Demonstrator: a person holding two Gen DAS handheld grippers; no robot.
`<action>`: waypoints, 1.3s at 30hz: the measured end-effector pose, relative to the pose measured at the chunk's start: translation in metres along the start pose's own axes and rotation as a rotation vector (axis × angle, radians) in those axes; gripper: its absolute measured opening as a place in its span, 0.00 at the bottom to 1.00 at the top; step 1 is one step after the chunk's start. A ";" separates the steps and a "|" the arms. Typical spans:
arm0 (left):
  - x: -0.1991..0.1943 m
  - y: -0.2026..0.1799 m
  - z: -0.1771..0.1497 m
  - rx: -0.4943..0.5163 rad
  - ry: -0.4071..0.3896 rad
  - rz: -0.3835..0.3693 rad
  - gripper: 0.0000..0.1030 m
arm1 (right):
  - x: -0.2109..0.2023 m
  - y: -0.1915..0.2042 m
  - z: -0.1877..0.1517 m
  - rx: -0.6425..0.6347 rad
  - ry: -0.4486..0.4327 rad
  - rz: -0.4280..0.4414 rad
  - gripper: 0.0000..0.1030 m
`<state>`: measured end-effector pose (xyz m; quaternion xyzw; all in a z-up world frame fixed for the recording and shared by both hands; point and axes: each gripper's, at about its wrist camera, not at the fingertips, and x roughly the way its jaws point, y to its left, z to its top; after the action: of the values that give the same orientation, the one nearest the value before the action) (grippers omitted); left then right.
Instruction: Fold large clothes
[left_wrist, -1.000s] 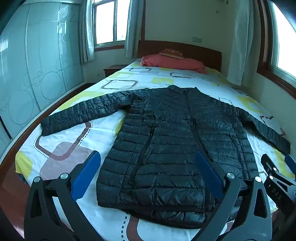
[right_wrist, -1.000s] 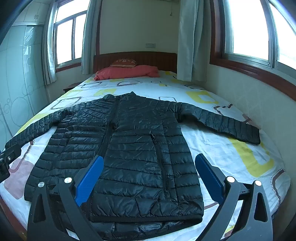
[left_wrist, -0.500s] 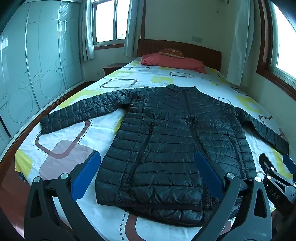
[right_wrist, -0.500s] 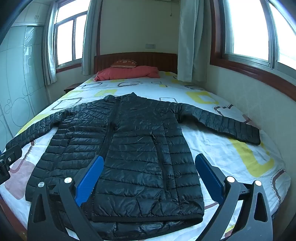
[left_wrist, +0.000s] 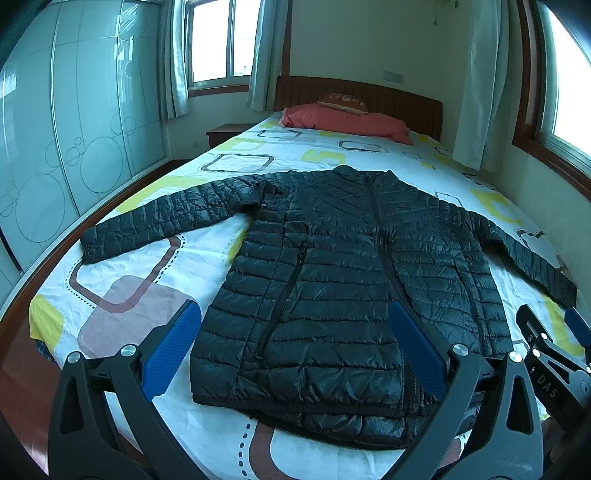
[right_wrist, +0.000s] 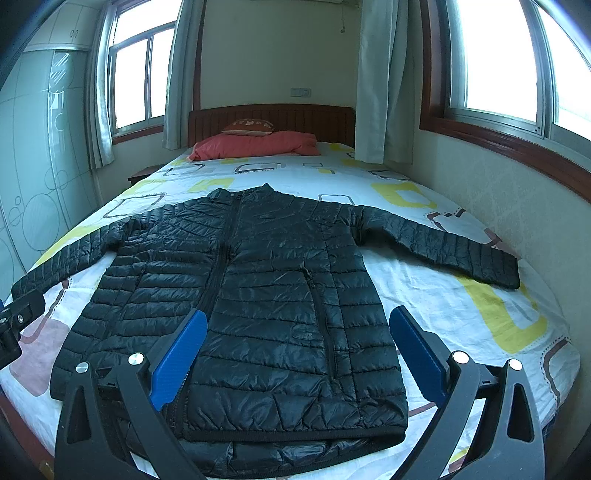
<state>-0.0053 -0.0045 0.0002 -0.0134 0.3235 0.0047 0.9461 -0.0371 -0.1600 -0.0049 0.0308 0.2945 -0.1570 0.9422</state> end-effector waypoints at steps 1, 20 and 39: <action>0.000 0.001 0.000 -0.001 -0.003 0.001 0.98 | -0.002 0.001 0.001 0.000 0.000 0.000 0.95; 0.000 0.003 -0.003 -0.005 0.002 0.001 0.98 | 0.000 0.000 0.000 -0.001 -0.001 0.000 0.95; 0.001 0.004 -0.003 -0.005 0.006 0.000 0.98 | -0.001 0.001 -0.001 -0.001 -0.001 0.000 0.95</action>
<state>-0.0063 -0.0005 -0.0026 -0.0160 0.3266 0.0056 0.9450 -0.0379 -0.1584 -0.0049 0.0300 0.2940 -0.1570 0.9423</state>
